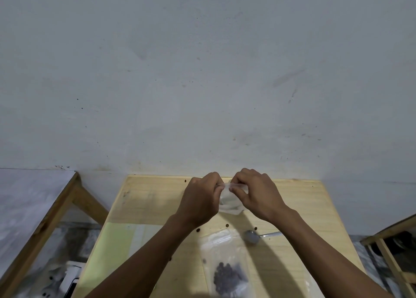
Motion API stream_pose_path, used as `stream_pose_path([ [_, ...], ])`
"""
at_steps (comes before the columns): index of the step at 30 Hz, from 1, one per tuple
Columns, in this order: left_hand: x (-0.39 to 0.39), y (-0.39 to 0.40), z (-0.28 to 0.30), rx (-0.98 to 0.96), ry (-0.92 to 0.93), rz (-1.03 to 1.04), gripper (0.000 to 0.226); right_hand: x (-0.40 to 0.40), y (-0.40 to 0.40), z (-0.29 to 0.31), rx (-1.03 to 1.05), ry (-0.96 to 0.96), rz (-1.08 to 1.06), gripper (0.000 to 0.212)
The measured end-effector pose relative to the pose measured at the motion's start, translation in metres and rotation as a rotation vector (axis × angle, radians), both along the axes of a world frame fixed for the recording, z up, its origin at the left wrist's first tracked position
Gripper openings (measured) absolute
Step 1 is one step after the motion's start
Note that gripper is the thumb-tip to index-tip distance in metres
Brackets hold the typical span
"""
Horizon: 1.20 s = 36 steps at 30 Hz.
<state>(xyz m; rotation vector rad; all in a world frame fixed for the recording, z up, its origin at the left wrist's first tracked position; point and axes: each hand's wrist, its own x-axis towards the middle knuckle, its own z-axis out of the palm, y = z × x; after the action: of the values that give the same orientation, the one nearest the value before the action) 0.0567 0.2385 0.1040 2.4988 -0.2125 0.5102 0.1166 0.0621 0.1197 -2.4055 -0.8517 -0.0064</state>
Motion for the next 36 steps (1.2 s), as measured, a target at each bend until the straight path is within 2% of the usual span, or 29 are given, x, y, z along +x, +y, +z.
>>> stream_pose_path([
  [5, 0.000, 0.010, -0.006, -0.216, 0.145, 0.089, 0.010, 0.001, -0.005, 0.005, 0.036, 0.129, -0.121, 0.025],
  [10, -0.009, 0.013, -0.016, -0.296, 0.209, 0.101, 0.016, -0.001, -0.010, 0.002, 0.067, 0.269, -0.134, 0.031],
  [13, -0.014, 0.009, -0.025, -0.355, 0.263, 0.134, 0.018, -0.001, -0.012, -0.012, 0.192, 0.408, -0.139, 0.036],
  [17, -0.026, 0.010, -0.041, -0.597, 0.365, 0.200, 0.014, -0.010, -0.018, -0.038, 0.310, 0.692, -0.098, 0.025],
  [19, -0.036, 0.011, -0.048, -0.757, 0.468, 0.150, 0.006, -0.018, -0.021, -0.056, 0.364, 0.835, -0.139, 0.019],
  [21, -0.047, 0.011, -0.056, -0.848, 0.596, 0.074, 0.020, -0.027, -0.022, -0.073, 0.413, 0.936, -0.214, 0.017],
  [23, -0.058, 0.012, -0.067, -0.860, 0.683, 0.062, 0.027, -0.036, -0.022, -0.084, 0.439, 0.999, -0.270, 0.019],
  [27, -0.076, 0.010, -0.087, -0.918, 0.762, 0.169, 0.019, -0.050, -0.020, -0.103, 0.423, 1.002, -0.368, 0.031],
  [31, -0.088, 0.001, -0.099, -0.967, 0.823, 0.315, 0.025, -0.057, -0.016, -0.121, 0.325, 0.876, -0.410, 0.017],
  [33, -0.093, -0.006, -0.105, -0.953, 0.864, 0.374, 0.026, -0.060, -0.017, -0.126, 0.199, 0.783, -0.378, 0.007],
  [36, -0.102, -0.014, -0.118, -0.829, 0.905, 0.442, 0.025, -0.071, -0.017, -0.136, 0.067, 0.716, -0.256, 0.016],
])
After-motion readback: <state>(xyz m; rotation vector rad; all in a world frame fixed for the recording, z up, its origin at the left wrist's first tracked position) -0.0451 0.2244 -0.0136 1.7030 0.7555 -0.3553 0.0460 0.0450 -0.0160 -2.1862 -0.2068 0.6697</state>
